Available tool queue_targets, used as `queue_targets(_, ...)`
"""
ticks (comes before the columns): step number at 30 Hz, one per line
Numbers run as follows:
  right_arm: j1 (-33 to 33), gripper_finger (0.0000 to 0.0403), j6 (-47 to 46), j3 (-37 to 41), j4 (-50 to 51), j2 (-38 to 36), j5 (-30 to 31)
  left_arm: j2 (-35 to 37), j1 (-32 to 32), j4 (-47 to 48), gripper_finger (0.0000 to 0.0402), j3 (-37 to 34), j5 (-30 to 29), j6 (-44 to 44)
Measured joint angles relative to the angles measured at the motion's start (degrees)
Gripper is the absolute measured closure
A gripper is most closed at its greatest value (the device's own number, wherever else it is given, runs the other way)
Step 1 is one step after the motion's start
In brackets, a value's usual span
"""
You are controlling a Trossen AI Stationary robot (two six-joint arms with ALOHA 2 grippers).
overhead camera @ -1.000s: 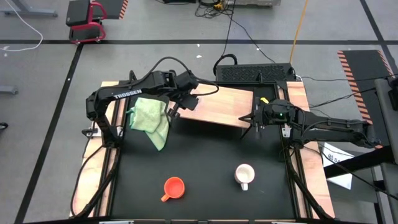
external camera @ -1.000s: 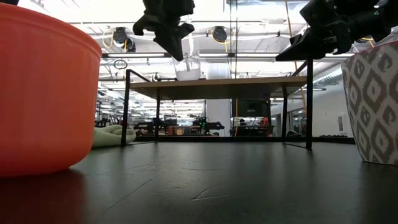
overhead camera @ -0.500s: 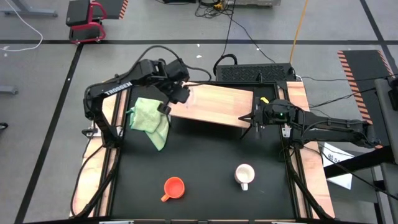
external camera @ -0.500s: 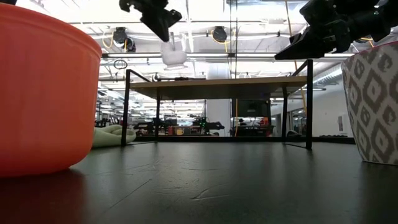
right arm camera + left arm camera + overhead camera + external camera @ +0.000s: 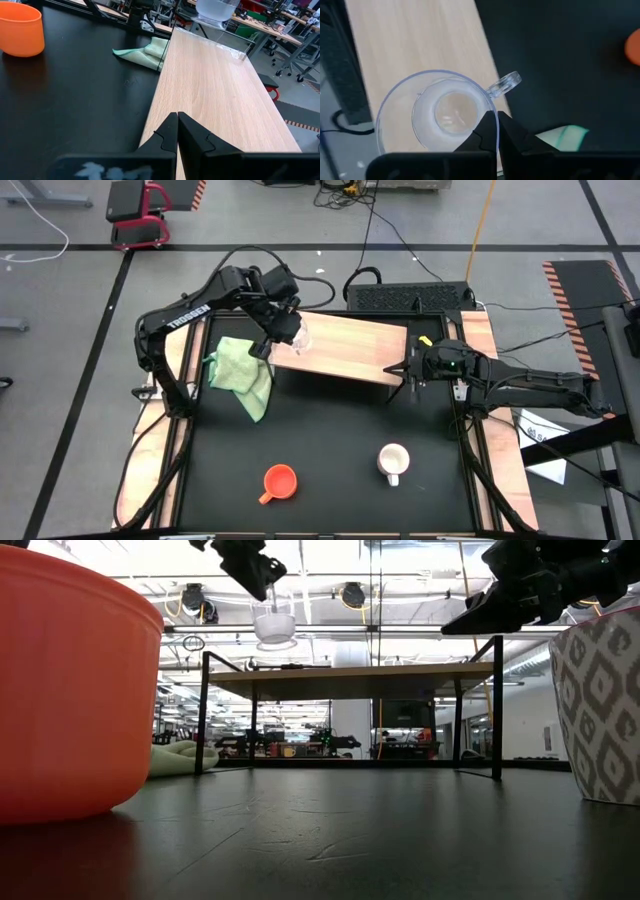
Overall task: Stack small to large cups/mugs on shelf
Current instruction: Put the transparent mug on the shelf
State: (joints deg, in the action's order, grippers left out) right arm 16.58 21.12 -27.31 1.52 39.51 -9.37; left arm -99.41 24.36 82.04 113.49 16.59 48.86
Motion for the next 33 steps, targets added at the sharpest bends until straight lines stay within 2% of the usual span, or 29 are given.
queue_targets(11, 0.0, 0.0403, 0.1, 0.0, 0.0, 0.0, 0.0, 0.0, -0.1, 1.2, 0.0401, -1.1, 0.4, -3.4)
queue_targets(17, 0.0, 0.0403, 0.1, 0.0, 0.0, 0.0, 0.0, 0.0, -0.2, -0.3, 0.0401, -4.7, -3.0, -4.0)
queue_targets(33, 0.0, 0.0403, 0.5, 0.0, 0.0, 0.0, 0.0, 0.0, -0.7, -1.0, 0.0401, -7.9, -4.2, -5.1)
